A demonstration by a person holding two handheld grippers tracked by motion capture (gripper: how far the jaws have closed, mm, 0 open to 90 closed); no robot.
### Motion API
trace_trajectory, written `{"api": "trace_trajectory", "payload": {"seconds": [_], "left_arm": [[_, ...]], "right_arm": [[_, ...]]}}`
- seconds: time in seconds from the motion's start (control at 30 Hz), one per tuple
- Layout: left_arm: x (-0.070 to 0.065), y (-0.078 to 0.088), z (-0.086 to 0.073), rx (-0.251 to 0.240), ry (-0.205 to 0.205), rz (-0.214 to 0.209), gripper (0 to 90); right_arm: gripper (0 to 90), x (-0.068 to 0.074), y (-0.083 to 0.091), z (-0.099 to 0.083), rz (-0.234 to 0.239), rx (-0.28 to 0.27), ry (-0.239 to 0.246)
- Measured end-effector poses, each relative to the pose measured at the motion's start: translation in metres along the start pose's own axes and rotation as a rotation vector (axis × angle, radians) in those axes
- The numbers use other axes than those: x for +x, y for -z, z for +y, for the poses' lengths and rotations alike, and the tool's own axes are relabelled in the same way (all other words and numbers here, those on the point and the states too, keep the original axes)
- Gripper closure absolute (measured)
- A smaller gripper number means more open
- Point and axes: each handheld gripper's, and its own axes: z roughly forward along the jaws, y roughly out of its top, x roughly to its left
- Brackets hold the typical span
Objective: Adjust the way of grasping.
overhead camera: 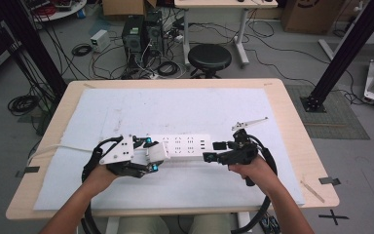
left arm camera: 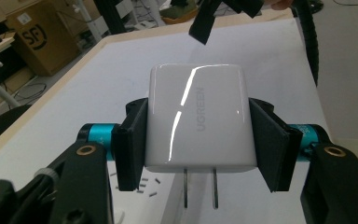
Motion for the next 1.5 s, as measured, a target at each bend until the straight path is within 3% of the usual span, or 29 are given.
{"api": "trace_trajectory", "payload": {"seconds": [0.2,0.5,0.57,1.0,1.17,1.23,1.27,1.5], "left_arm": [[-0.004,-0.01,0.003,0.005,-0.027,-0.021,42.5],[-0.01,-0.027,0.007,0.015,-0.051,-0.038,42.5],[-0.01,-0.03,0.008,0.017,-0.053,-0.04,42.5],[-0.011,-0.045,0.008,0.049,-0.063,-0.044,42.5],[-0.013,-0.05,0.008,0.044,-0.062,-0.049,42.5],[-0.013,-0.051,0.009,0.048,-0.063,-0.052,42.5],[-0.013,-0.053,0.008,0.046,-0.065,-0.054,42.5],[-0.014,-0.055,0.008,0.044,-0.06,-0.055,42.5]], "right_arm": [[17.0,0.002,-0.007,0.002,0.052,0.021,-0.044],[17.1,-0.001,-0.022,0.006,0.155,0.054,-0.17],[17.8,-0.001,-0.025,0.007,0.159,0.065,-0.182],[18.0,0.0,-0.042,0.013,0.197,0.106,-0.217],[18.2,0.002,-0.05,0.016,0.19,0.119,-0.224],[19.0,0.002,-0.051,0.016,0.189,0.12,-0.227],[23.7,0.002,-0.053,0.016,0.2,0.117,-0.224],[24.8,0.002,-0.056,0.017,0.199,0.12,-0.239]]}}
